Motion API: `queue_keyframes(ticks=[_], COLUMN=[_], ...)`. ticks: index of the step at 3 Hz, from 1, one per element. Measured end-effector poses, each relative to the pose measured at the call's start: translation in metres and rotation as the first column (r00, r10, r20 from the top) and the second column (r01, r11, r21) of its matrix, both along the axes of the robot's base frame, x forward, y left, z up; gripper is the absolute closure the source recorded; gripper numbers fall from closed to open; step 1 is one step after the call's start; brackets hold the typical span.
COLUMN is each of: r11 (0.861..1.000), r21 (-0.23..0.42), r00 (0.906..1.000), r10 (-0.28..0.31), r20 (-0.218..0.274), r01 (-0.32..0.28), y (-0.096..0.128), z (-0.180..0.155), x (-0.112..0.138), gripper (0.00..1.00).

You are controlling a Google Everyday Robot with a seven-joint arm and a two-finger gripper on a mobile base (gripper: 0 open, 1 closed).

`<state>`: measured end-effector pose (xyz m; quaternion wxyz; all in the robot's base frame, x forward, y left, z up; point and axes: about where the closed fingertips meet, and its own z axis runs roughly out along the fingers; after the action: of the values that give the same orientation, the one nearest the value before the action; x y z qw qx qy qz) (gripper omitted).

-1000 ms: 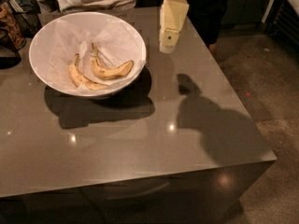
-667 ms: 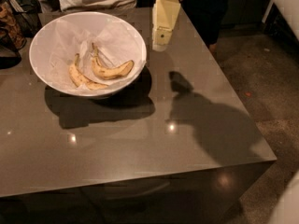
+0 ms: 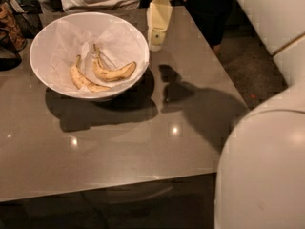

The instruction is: Pick banana from white bowl

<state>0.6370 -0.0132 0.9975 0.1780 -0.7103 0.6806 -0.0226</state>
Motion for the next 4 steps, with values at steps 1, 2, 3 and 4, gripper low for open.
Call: queue_keyframes(ticks=[1,2,3,4], r11=[1.000,1.000,0.999,0.999], r21=[0.000,0.000,0.000,-0.001], r00=[0.9998,0.9996,0.9994,0.9993], r10=[0.017,0.027,0.032,0.036], r20=[-0.006,-0.009,-0.011,-0.012], r01=[-0.017,-0.027,-0.032,-0.036], y=[0.004,0.007,0.008,0.009], z=[-0.007,-0.011,-0.013,-0.015], x=[0.011,0.018,0.022,0.026], gripper=[0.00,0.00,0.00,0.00])
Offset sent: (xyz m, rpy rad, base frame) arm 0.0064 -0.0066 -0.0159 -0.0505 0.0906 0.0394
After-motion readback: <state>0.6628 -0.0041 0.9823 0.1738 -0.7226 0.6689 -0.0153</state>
